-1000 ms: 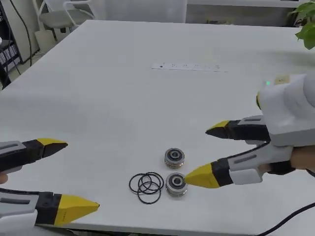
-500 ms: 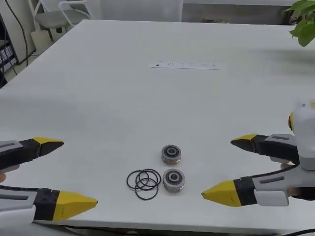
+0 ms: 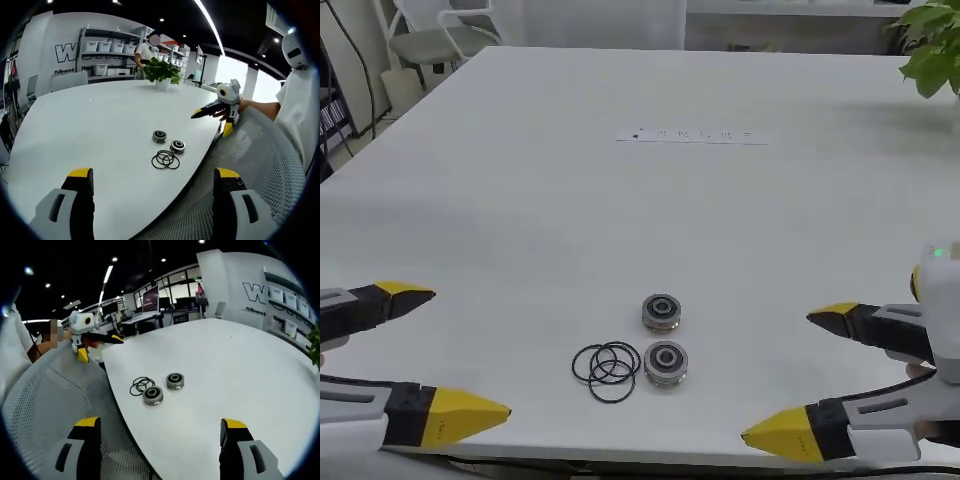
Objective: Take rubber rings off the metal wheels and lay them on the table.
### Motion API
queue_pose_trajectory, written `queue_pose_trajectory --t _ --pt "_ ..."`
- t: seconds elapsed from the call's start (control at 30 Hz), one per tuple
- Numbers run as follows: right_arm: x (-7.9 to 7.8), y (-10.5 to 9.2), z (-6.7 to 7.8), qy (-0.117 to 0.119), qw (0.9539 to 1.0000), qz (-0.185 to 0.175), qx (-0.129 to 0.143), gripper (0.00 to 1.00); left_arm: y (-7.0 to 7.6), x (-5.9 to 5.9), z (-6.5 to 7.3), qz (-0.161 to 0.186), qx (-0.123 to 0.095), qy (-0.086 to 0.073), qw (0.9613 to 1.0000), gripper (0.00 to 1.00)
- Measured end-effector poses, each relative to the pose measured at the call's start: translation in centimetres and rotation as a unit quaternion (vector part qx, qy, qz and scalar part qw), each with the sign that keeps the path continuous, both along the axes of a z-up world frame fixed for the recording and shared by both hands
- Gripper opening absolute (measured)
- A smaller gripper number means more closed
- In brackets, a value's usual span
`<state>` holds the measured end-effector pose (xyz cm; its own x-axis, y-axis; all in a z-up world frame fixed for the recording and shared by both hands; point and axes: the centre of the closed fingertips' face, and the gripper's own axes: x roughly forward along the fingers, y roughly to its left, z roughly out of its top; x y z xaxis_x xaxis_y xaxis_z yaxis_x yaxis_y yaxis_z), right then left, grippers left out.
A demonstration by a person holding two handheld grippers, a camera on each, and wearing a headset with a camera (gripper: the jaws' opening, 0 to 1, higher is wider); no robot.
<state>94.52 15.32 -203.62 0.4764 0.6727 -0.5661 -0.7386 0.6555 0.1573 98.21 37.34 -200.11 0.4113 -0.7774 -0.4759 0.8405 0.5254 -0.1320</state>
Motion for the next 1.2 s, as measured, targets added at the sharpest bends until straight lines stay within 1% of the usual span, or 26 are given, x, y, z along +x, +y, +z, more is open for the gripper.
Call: queue_pose_trajectory --t 0.1,0.17,0.2,0.27,0.33,0.37,0.47,0.5,0.63,0.67,0.83,0.9,1.0,1.2 --pt "-0.2 -0.1 -0.2 0.002 1.0 -0.003 -0.002 0.99 0.0 0.0 0.1 0.004 -0.003 0.001 1.0 0.99" --pt "-0.4 -0.1 -0.5 0.006 1.0 -0.007 -0.003 0.99 0.0 0.1 0.0 0.009 -0.003 0.004 0.9999 0.99" --pt "-0.5 -0.1 -0.7 0.007 0.9999 -0.006 -0.005 0.99 0.1 0.0 -0.2 0.011 0.004 0.006 0.9999 0.99" --pt "-0.8 -0.1 -0.9 0.009 0.9999 -0.005 -0.005 0.99 0.2 0.0 -0.3 0.009 0.011 0.005 0.9999 0.99" --pt "-1.0 -0.2 -1.1 0.02 0.9997 -0.01 -0.005 0.99 0.2 0.0 -0.5 0.008 0.015 0.007 0.9998 0.99" --pt "-1.1 -0.2 -1.3 0.024 0.9996 -0.012 -0.007 0.99 0.3 -0.1 -0.7 0.008 0.021 0.01 0.9997 0.99" --pt "-1.3 -0.3 -1.5 0.021 0.9996 -0.008 -0.017 0.99 0.5 -0.2 -1.2 0.007 0.037 0.014 0.9992 0.99" --pt "-1.3 -0.3 -1.5 0.021 0.9996 -0.008 -0.018 0.98 0.5 -0.2 -1.3 0.007 0.039 0.015 0.9991 0.99" --pt "-1.5 -0.4 -1.9 0.022 0.9993 -0.006 -0.03 0.98 0.7 -0.1 -1.2 0.015 0.035 0.014 0.9992 0.99" --pt "-1.6 -0.4 -1.9 0.021 0.9992 -0.005 -0.033 0.97 0.7 0.0 -1.2 0.019 0.032 0.017 0.9992 0.99" --pt "-1.7 -0.5 -1.9 0.022 0.9993 -0.006 -0.031 0.96 0.9 0.0 -1.3 0.027 0.029 0.024 0.9989 0.99" --pt "-1.7 -0.5 -2.0 0.023 0.9992 -0.006 -0.03 0.96 1.1 0.1 -1.4 0.027 0.032 0.021 0.9989 0.99" --pt "-1.8 -0.5 -2.0 0.025 0.9992 -0.005 -0.032 0.96 1.0 0.1 -1.2 0.025 0.035 0.013 0.999 0.99" --pt "-1.8 -0.7 -2.1 0.026 0.9992 -0.008 -0.031 0.95 1.2 0.4 -1.1 0.036 0.026 0.014 0.9989 0.99"
